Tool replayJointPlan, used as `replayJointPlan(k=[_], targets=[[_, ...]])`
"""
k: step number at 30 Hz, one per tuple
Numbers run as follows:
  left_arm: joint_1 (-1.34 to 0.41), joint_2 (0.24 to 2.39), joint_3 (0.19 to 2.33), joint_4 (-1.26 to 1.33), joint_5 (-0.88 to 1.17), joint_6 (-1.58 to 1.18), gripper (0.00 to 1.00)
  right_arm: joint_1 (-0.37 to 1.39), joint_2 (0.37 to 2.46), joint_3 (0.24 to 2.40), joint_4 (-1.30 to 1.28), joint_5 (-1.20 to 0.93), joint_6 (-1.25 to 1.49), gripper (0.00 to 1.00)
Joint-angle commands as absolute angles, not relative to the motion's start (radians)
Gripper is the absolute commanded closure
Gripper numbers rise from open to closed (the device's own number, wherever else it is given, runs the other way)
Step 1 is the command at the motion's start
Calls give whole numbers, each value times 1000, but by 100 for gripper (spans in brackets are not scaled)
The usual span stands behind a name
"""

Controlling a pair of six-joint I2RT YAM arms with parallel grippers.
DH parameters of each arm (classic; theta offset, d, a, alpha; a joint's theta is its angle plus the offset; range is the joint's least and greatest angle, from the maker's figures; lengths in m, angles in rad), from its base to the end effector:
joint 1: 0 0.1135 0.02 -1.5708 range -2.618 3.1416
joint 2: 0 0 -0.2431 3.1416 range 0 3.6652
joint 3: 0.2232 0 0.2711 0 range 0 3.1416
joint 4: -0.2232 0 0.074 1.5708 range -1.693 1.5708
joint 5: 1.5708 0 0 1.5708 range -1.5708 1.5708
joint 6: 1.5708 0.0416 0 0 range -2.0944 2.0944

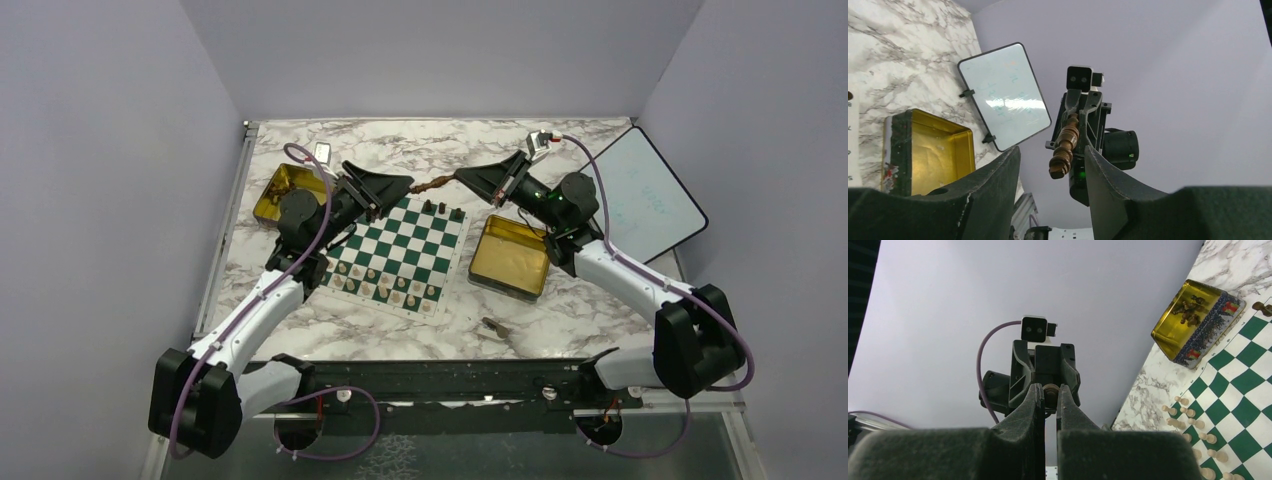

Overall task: Set up the chess pieces on the board
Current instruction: Pick up the chess piece from the storage box.

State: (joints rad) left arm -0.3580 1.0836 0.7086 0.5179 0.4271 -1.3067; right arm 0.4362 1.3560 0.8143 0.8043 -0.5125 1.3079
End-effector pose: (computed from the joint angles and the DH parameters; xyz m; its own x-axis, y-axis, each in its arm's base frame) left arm 0.2608 -0.1160 0.3033 -0.6438 -0.6972 -0.3153 0.3123 0.1369 -0.9401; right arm 0.2924 0.1588 0.2947 -0.7089 0.5981 -0.3739 -0.4344 0.0474 0.8995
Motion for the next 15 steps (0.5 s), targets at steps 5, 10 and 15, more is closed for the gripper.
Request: replayJointPlan(k=[5, 10, 15], targets=[[-406, 1110, 699, 611, 460, -1378, 50, 428, 1368, 804, 868, -490, 1323, 99], [-416, 1105, 697, 614, 450, -1385, 56, 428, 1365, 800, 867, -488, 1321, 99], [-420, 1107, 695, 616, 443, -1388, 65, 428, 1365, 796, 862, -489, 1324, 99]])
